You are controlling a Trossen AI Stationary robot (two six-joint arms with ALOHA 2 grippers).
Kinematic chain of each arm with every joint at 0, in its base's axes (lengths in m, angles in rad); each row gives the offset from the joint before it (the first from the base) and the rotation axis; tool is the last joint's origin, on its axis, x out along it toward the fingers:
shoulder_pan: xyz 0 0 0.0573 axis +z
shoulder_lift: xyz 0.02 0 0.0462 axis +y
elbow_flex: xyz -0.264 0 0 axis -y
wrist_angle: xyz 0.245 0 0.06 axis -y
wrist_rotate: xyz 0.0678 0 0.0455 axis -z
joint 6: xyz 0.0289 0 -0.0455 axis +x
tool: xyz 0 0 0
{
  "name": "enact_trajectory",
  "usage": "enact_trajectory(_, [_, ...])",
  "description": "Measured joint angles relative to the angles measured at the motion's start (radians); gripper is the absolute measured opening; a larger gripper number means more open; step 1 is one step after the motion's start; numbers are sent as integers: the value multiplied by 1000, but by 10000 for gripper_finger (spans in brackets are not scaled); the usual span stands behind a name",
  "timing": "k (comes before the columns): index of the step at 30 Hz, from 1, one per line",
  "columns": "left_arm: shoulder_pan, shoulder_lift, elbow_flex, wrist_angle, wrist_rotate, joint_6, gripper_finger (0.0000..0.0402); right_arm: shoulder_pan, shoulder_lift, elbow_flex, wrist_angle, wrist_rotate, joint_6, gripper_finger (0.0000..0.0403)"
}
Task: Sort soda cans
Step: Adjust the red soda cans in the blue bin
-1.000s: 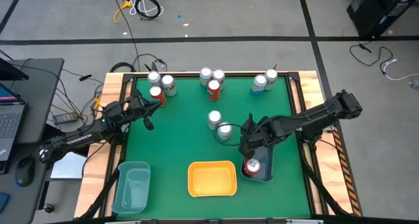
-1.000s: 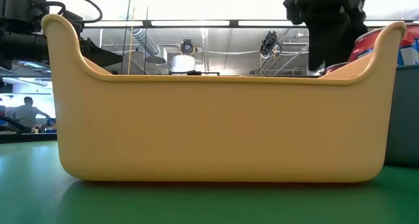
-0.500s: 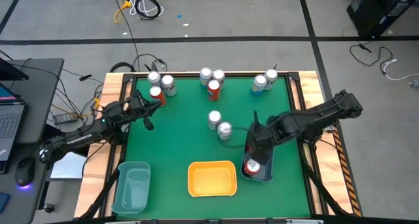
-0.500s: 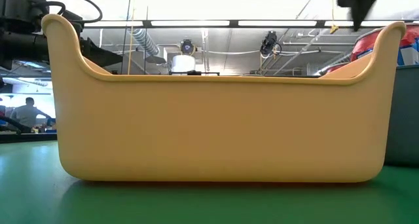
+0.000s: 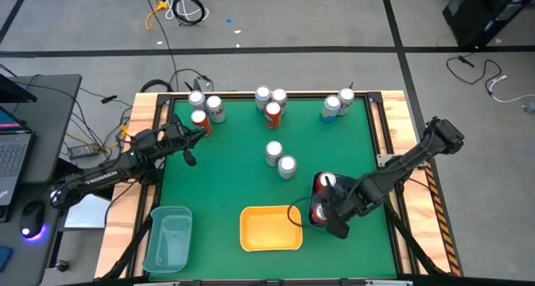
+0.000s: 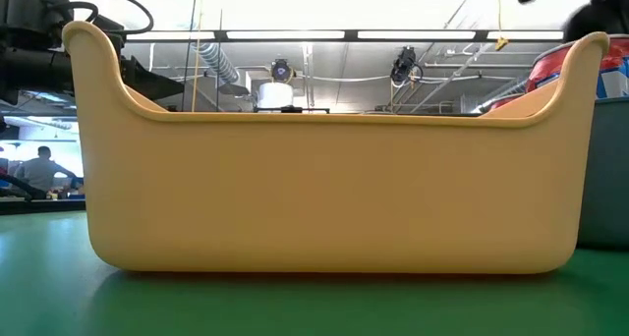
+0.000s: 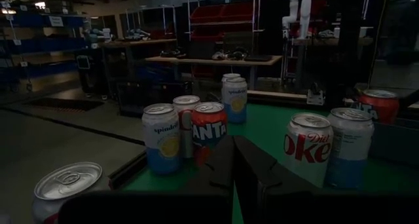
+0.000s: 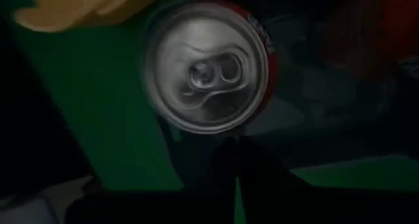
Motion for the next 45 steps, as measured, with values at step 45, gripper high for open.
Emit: enact_trajectory(45, [0, 0, 0, -2, -1, -19, 12, -149, -138, -266, 107, 220, 29, 0])
